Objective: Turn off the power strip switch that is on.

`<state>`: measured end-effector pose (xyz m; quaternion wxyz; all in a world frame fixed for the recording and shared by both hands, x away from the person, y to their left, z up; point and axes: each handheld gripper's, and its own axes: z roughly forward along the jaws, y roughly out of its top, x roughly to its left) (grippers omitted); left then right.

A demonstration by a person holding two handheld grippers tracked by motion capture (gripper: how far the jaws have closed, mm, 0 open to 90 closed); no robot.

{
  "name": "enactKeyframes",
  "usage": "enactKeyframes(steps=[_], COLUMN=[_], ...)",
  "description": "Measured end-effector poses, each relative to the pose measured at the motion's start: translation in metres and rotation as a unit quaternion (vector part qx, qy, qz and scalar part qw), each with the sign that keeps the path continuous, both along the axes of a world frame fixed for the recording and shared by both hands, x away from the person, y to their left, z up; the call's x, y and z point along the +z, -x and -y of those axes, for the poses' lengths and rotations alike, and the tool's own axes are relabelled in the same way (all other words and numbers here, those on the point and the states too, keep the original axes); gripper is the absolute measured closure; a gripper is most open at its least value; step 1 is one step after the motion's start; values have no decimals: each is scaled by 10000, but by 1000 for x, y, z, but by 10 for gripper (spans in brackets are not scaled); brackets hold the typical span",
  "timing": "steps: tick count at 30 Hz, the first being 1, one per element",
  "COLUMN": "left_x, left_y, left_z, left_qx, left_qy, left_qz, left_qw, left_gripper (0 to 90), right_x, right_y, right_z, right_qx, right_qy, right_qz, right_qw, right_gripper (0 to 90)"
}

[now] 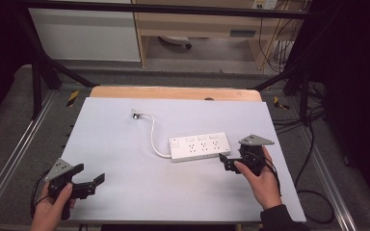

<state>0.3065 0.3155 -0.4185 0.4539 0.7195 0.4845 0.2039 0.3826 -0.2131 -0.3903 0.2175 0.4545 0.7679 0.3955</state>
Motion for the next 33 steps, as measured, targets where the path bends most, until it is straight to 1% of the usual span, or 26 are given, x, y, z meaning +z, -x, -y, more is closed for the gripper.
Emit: enactKeyframes(steps=[1, 3, 5, 6, 7, 10, 12, 16, 18, 33], left_x=[0, 1, 0, 0, 0, 0, -1, -1, -1, -3], left_y=[0, 0, 0, 0, 0, 0, 0, 0, 0, -1], left_z=[0, 0, 0, 0, 0, 0, 0, 1, 2, 4], left_qx=[7, 7, 6, 3, -9, -16, -24, -50, -58, -124], left_qy=[-5, 10, 0, -6, -11, -14, -31, -28, -39, -119], left_qz=[14, 22, 13, 2, -4, -11, -24, -42, -37, -99], left_qw=[10000, 10000, 10000, 10000, 10000, 10000, 10000, 10000, 10000, 9998], left_gripper=[69, 69, 69, 69, 69, 69, 69, 69, 69, 69], right_x=[3, 5, 10, 10, 13, 17, 20, 25, 29, 42], right_y=[-3, -4, -8, -8, -11, -15, -18, -21, -24, -36], right_z=[-3, -5, -12, -12, -16, -20, -22, -24, -26, -34], right_qx=[60, 59, 41, 41, 87, 138, 177, 155, 217, 387], right_qy=[-26, -33, 29, 29, 20, -27, -36, -55, -76, -57], right_qz=[-16, -4, 23, 23, 46, 44, 77, 76, 66, 100], right_qw=[10000, 10000, 10000, 10000, 9999, 9999, 9998, 9998, 9997, 9992], right_gripper=[59, 60, 60, 60, 62, 64, 64, 63, 64, 79])
